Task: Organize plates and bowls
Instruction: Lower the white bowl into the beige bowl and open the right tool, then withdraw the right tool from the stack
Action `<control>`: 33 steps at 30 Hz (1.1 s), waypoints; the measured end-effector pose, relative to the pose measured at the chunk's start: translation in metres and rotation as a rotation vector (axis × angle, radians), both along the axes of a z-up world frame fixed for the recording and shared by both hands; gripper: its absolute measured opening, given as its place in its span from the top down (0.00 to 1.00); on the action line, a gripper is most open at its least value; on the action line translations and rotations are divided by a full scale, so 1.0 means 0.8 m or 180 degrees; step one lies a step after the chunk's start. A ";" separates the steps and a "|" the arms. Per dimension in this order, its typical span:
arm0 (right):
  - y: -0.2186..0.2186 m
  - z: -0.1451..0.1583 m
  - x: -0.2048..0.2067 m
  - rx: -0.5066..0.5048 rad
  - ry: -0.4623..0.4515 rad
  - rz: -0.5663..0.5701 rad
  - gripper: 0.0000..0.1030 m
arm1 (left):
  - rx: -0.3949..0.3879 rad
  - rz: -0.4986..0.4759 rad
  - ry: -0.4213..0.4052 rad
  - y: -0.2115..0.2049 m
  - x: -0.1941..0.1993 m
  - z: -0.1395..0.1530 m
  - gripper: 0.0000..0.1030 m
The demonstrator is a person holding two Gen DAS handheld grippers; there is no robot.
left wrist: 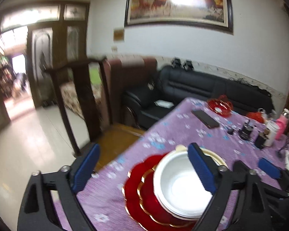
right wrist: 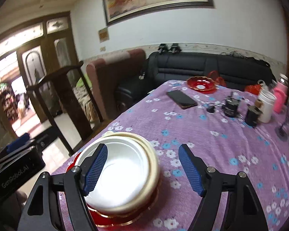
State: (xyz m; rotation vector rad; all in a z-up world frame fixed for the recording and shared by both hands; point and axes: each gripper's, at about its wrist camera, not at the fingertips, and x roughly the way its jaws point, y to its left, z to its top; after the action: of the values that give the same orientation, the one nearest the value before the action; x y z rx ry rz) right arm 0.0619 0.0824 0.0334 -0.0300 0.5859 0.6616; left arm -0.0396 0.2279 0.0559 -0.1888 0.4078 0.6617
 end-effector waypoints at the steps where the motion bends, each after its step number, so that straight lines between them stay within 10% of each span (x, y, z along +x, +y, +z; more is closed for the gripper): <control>1: -0.010 0.001 -0.005 0.0026 -0.0011 -0.0049 0.19 | 0.0068 0.0017 -0.0029 -0.005 -0.003 0.002 0.03; 25: -0.121 -0.041 -0.044 0.0015 0.0058 -0.0355 0.13 | 0.0419 -0.0305 0.0129 -0.131 0.005 0.006 0.00; 33: -0.116 -0.040 -0.053 -0.0075 -0.0024 -0.0209 0.12 | 0.0075 -0.0383 0.0073 -0.123 0.001 0.007 0.00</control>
State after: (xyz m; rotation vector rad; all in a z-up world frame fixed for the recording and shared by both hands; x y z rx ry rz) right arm 0.0196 -0.0101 0.0011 -0.0351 0.5851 0.5905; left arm -0.0389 0.1297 0.0613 -0.1334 0.4299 0.5505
